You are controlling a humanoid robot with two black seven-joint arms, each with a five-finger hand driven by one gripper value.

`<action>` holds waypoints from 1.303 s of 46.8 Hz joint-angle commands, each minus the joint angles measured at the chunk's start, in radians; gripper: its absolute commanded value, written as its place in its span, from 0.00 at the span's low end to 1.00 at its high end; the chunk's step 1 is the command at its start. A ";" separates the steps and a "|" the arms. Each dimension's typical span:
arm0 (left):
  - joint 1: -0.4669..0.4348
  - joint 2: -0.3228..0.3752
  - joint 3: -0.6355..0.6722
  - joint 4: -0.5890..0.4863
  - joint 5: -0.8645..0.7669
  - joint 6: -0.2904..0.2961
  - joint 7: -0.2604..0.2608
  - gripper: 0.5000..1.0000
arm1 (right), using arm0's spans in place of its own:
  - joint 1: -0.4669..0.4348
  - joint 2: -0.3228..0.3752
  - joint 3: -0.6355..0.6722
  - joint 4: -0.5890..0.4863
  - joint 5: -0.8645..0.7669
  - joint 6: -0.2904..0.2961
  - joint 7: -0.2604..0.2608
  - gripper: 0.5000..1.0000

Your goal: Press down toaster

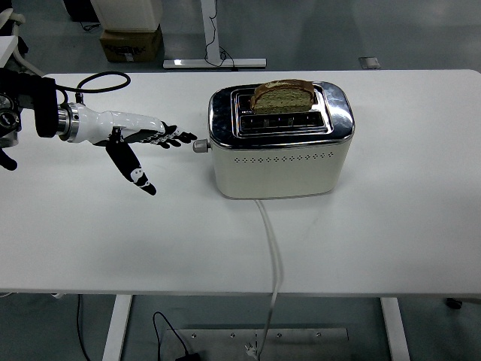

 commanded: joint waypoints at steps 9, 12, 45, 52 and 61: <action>0.006 -0.002 0.000 0.017 0.000 0.002 0.000 1.00 | 0.000 0.000 -0.001 0.000 0.000 0.000 0.000 1.00; 0.003 -0.002 0.000 0.017 0.000 0.002 0.000 1.00 | 0.000 0.000 -0.001 0.000 0.000 0.000 0.000 1.00; 0.014 -0.031 0.000 0.037 0.000 0.005 0.000 1.00 | 0.000 0.000 -0.001 0.000 0.000 -0.001 0.000 1.00; 0.015 -0.046 0.000 0.046 0.000 0.005 0.000 1.00 | 0.000 0.000 0.001 -0.001 0.000 -0.001 0.000 1.00; 0.023 -0.048 0.000 0.059 0.000 0.005 0.000 1.00 | 0.000 0.000 0.001 -0.003 0.000 -0.001 0.000 1.00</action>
